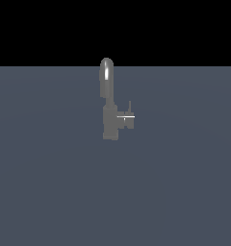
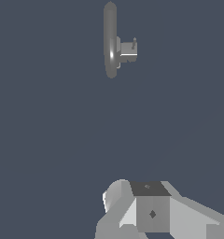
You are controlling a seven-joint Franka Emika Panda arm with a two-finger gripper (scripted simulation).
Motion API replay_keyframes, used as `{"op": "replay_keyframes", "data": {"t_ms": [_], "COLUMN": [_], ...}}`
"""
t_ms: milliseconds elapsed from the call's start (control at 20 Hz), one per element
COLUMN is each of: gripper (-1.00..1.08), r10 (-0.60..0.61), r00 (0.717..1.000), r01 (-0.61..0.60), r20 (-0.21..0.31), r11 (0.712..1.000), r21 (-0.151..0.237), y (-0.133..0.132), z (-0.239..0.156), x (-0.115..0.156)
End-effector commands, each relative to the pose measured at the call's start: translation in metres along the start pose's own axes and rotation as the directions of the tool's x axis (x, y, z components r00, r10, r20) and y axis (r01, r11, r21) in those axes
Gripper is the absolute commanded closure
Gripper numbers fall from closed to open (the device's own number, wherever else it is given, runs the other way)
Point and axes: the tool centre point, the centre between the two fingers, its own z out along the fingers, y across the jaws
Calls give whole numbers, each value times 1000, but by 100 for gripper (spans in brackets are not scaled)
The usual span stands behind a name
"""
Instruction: Turn on the faucet by rotating a designated handle.
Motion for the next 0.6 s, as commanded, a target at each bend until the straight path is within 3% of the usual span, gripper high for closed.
{"op": "replay_keyframes", "data": {"t_ms": [0,550], "gripper": [108,108], "r10": [0,38], "r00": [1000,999], "r01": [0,-40], "r20": [0,38], "r11": [1000,999], "r21": [0,35], "y": [0,-2], "z": [0,2], "x": [0,17]}}
